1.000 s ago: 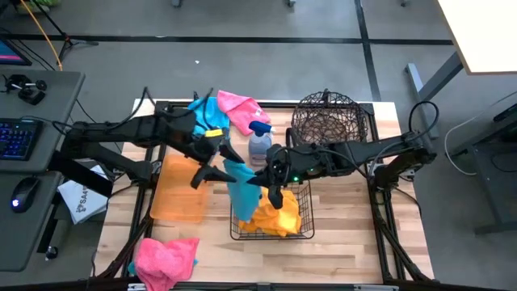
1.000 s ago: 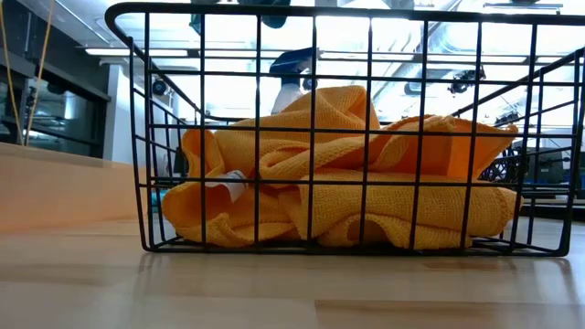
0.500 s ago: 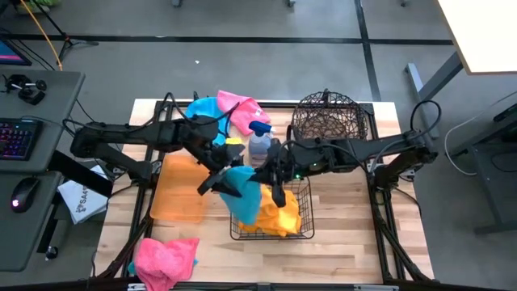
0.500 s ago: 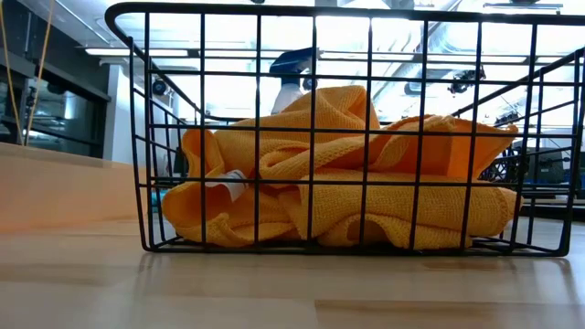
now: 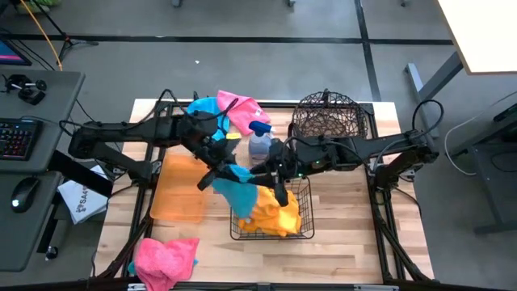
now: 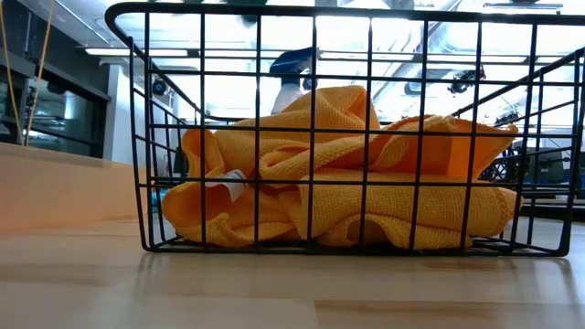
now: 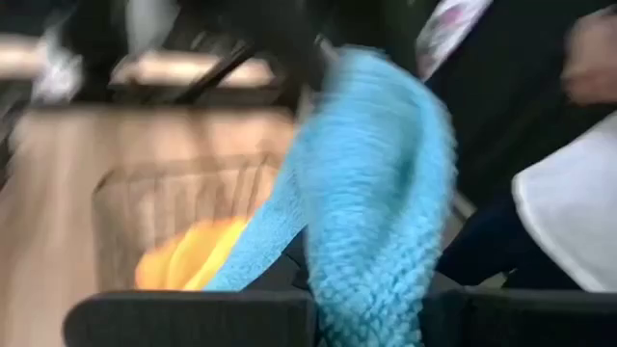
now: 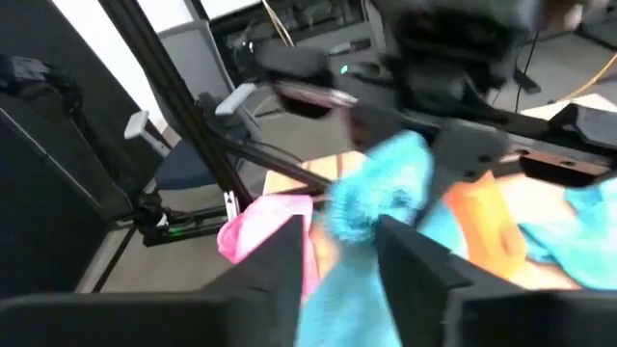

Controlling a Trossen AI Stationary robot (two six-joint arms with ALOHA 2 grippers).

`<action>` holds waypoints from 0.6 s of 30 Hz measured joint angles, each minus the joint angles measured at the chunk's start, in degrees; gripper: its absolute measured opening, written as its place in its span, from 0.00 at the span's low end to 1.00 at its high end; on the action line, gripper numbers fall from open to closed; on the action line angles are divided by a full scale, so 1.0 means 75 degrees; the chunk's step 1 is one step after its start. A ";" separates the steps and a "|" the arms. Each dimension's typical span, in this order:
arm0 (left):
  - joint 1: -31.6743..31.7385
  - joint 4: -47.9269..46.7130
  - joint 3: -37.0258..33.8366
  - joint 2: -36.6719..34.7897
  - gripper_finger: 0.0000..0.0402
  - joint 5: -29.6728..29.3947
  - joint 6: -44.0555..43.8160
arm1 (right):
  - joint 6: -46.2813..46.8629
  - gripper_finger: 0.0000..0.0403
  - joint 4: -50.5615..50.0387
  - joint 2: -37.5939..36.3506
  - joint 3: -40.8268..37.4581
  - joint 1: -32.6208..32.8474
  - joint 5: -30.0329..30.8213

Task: Sort microfiber towel by color & place in baskets
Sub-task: Put the bottom blue microfiber towel into the orange bin

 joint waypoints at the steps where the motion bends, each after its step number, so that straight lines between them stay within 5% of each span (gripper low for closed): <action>1: 0.0090 -0.0376 -0.0003 -0.0086 0.03 -0.0197 0.0036 | -0.0029 0.34 0.0016 -0.0046 0.0000 0.0000 0.0001; 6: 0.0428 -0.2581 -0.0003 -0.0837 0.01 -0.1609 0.0248 | -0.0219 0.57 -0.0403 -0.0530 0.0003 -0.0009 0.0172; 10: 0.0418 -0.4038 -0.0056 -0.1757 0.01 -0.3455 -0.0273 | -0.0169 0.67 -0.1089 -0.0955 0.0003 -0.0050 0.0737; 18: -0.0390 -0.5047 -0.1831 -0.3792 0.00 -0.5679 -0.3869 | 0.0032 0.69 -0.2237 -0.1140 0.0011 -0.0050 0.1752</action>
